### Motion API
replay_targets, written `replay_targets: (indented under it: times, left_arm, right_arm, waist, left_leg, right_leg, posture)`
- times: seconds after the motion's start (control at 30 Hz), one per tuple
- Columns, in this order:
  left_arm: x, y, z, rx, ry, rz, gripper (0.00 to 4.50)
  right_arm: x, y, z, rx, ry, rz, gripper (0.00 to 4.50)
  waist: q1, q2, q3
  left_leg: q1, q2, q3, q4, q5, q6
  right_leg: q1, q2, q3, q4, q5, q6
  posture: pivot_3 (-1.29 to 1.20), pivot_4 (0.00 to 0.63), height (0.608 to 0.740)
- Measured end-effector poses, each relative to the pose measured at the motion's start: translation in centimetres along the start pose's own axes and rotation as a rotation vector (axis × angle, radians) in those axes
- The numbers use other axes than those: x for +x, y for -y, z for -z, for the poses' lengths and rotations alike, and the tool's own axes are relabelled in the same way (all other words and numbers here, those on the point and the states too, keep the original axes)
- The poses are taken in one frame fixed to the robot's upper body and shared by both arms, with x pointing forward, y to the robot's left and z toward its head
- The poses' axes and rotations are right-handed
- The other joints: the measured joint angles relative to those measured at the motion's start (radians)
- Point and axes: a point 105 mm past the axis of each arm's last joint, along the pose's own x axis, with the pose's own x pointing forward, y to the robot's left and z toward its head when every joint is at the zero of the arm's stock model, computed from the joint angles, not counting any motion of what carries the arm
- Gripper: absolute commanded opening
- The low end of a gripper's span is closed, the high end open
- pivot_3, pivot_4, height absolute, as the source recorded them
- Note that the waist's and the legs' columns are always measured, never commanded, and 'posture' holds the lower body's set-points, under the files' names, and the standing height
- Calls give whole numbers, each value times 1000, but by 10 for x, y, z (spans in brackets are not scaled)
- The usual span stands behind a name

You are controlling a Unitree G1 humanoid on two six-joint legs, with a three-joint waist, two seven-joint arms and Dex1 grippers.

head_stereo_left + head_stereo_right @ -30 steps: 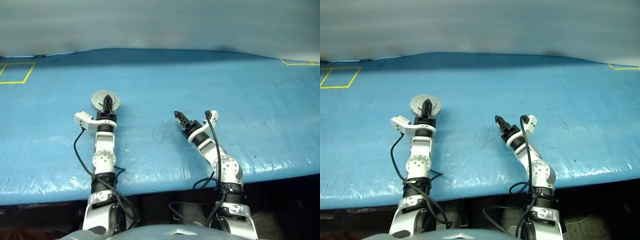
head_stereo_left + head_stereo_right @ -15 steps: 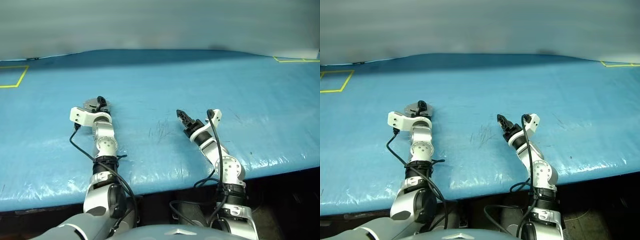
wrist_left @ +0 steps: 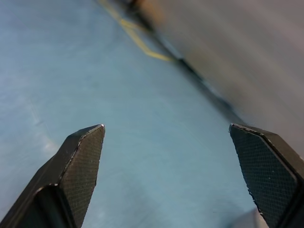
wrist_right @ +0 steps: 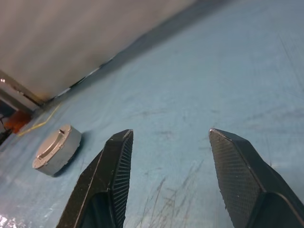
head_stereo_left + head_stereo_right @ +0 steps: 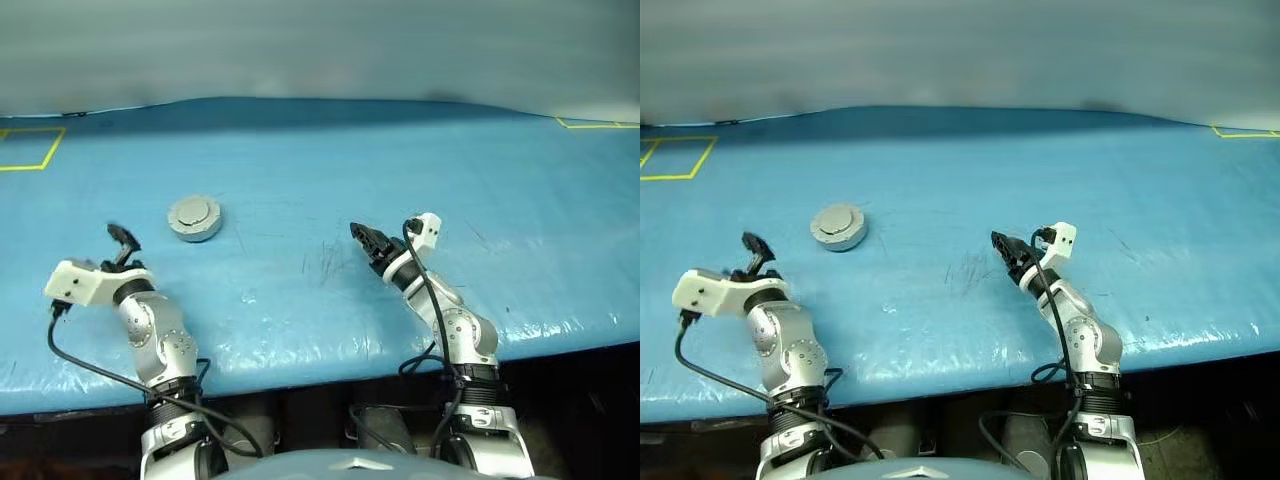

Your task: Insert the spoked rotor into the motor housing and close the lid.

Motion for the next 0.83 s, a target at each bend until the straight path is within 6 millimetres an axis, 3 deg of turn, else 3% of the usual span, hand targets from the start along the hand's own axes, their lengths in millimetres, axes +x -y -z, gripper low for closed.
replay_targets:
  times: [0.07,0.1,0.2,0.3,0.4,0.5,0.63,0.83]
  left_arm:
    - [-7,57,8,21,-102,391,4476]
    - [-21,81,17,30,-179,582,4476]
    - [-70,116,49,67,-446,997,4476]
    - [-92,118,67,164,-588,1171,4476]
    - [-98,110,85,302,-676,1255,4476]
    - [-100,99,101,370,-731,1257,4500]
    - [-104,96,107,376,-750,1266,4500]
    - [-106,99,107,357,-740,1281,4500]
  right_arm:
    - [-3,-2,-4,-119,-3,-52,2688]
    - [-6,-1,-4,-166,-17,-79,2688]
    - [-22,16,-10,-368,-90,-115,2688]
    - [-32,29,-10,-483,-150,-121,2688]
    - [-35,41,-2,-530,-201,-108,2688]
    - [-38,43,4,-543,-225,-134,3264]
    - [-38,36,9,-530,-250,-201,4484]
    - [-34,35,9,-508,-248,-219,4484]
  waist:
    - [-2,1,-1]
    - [-6,1,-1]
    - [-15,2,0]
    - [-21,3,0]
    - [-18,3,0]
    - [-16,3,0]
    - [-13,2,0]
    - [-11,2,0]
  left_leg:
    - [1,0,1,0,0,1]
    - [1,-1,2,0,-1,1]
    - [1,-1,3,0,-1,1]
    - [4,2,4,-2,0,-1]
    - [7,4,4,-5,3,-5]
    - [9,7,4,-7,3,-7]
    - [9,7,4,-8,3,-6]
    - [9,5,6,-7,2,-4]
  right_leg:
    - [0,0,1,0,0,0]
    - [0,0,2,0,0,0]
    - [-1,0,3,0,-3,4]
    - [-1,4,3,1,-5,2]
    - [0,7,3,1,-5,0]
    - [0,8,4,2,-5,-2]
    - [0,8,6,2,-5,-2]
    - [0,6,7,1,-4,-1]
  posture:
    - [0,150,740]
    - [0,150,740]
    - [0,150,740]
    - [0,150,740]
    - [0,150,740]
    - [0,150,740]
    - [0,150,740]
    - [0,150,740]
